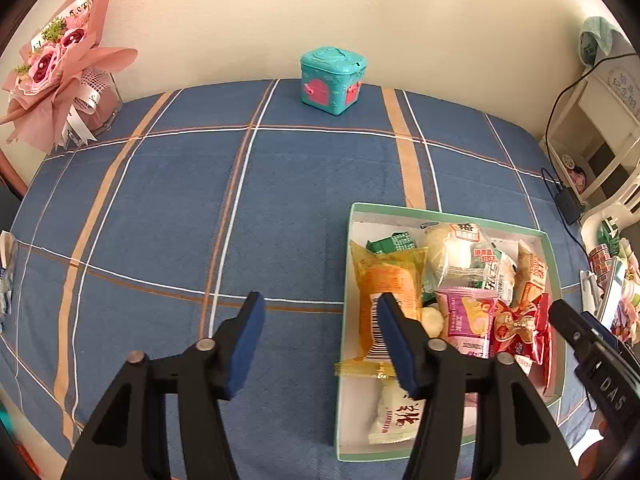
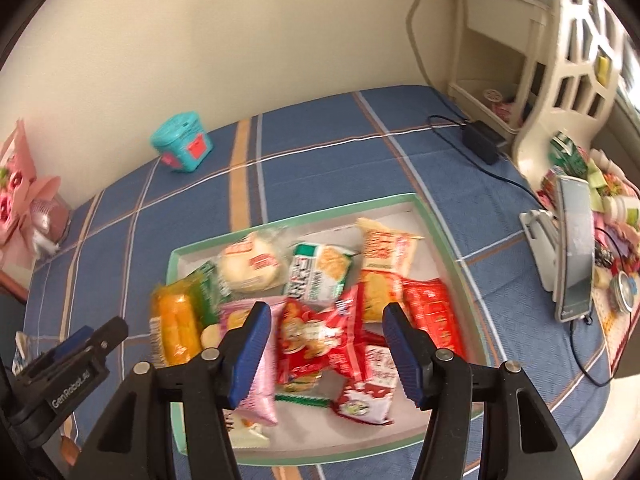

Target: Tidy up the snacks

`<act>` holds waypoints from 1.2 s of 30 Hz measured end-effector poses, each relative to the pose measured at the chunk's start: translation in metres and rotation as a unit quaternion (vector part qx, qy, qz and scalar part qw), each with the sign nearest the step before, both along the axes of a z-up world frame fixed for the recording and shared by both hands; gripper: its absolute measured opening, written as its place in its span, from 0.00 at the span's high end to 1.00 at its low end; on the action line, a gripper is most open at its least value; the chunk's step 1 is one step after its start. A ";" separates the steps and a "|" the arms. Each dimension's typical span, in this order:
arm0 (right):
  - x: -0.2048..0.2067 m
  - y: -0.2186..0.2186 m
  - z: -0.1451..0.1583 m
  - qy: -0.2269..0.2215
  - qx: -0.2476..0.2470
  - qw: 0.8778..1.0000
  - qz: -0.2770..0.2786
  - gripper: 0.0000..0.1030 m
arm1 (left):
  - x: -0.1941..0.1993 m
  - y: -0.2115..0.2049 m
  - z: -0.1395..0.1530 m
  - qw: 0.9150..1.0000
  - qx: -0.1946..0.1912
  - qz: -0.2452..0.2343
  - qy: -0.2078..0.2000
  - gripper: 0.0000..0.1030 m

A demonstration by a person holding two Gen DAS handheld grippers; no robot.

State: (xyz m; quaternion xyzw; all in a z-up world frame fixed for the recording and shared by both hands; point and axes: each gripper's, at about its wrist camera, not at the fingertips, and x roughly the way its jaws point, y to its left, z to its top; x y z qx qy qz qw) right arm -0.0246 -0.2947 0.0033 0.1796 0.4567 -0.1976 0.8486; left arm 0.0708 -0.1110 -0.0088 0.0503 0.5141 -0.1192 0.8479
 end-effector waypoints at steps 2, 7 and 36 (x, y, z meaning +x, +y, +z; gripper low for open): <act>0.004 0.007 -0.001 0.003 -0.001 1.000 0.008 0.40 | 0.001 0.001 0.000 1.000 0.005 0.001 -0.003 0.37; 0.011 0.019 -0.003 0.008 -0.006 1.000 0.022 0.40 | 0.002 0.010 0.000 1.000 0.013 0.010 -0.006 0.35; -0.023 0.067 -0.014 0.000 -0.026 0.998 0.063 0.00 | -0.047 0.072 0.002 0.997 0.042 0.049 -0.037 0.04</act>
